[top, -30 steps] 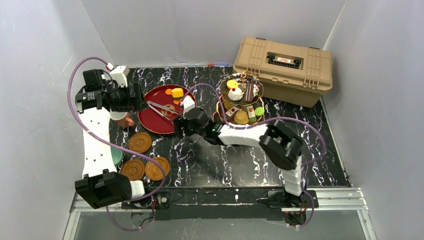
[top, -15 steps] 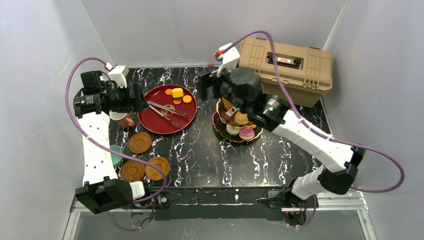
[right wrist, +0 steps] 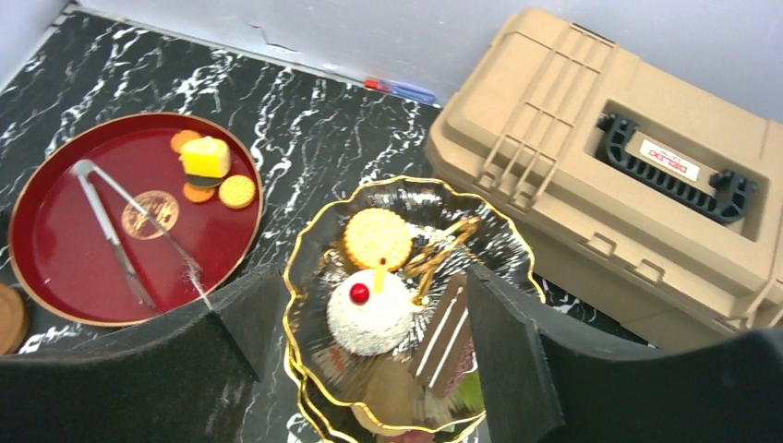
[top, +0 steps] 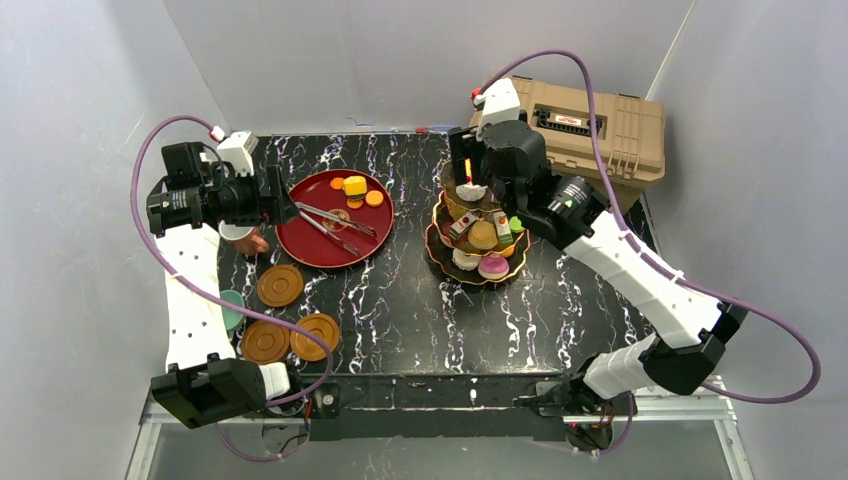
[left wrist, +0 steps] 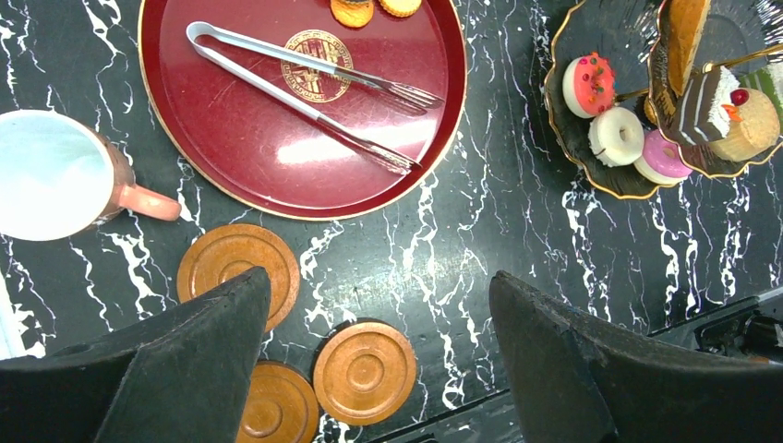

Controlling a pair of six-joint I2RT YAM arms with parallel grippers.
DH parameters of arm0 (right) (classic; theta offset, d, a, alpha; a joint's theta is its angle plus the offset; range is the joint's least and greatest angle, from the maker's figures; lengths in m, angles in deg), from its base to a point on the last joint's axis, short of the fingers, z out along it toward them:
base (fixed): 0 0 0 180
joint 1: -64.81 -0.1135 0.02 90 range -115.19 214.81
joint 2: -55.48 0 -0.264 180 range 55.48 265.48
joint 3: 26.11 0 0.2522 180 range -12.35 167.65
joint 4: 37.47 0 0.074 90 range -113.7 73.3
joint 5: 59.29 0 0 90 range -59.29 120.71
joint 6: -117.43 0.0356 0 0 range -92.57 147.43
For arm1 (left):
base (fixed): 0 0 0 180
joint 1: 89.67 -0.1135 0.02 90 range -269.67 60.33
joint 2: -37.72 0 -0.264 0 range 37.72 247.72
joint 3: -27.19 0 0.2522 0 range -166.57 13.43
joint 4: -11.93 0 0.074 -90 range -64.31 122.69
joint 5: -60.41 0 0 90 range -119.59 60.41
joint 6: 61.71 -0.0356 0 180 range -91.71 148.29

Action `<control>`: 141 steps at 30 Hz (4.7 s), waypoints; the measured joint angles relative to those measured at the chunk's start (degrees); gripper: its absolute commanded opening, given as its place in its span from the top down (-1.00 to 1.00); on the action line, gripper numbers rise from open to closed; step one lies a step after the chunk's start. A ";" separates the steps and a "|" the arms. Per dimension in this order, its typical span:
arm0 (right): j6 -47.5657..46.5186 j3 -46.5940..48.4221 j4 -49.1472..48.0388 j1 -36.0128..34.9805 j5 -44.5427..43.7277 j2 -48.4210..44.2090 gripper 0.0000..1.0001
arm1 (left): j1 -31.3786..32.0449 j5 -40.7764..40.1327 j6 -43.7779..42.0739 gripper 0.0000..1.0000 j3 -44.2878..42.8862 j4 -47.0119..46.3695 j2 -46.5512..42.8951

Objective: Serve the afternoon tea
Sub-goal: Move the desert table to the center of the board, then move the coaster to the center of the board.

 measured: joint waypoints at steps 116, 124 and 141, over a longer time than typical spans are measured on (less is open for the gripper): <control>9.66 -20.13 -30.84 -26.95 21.84 32.70 -0.87 | -19.61 1.64 -24.30 -0.90 -1.64 15.41 5.70; 9.07 -17.75 -35.36 -28.74 21.09 38.82 -0.81 | -19.65 -0.66 -29.70 -0.90 2.62 16.37 5.01; 7.15 -20.09 -39.69 -29.09 11.13 39.43 -0.49 | -19.65 0.31 -31.12 -0.85 4.87 17.38 2.71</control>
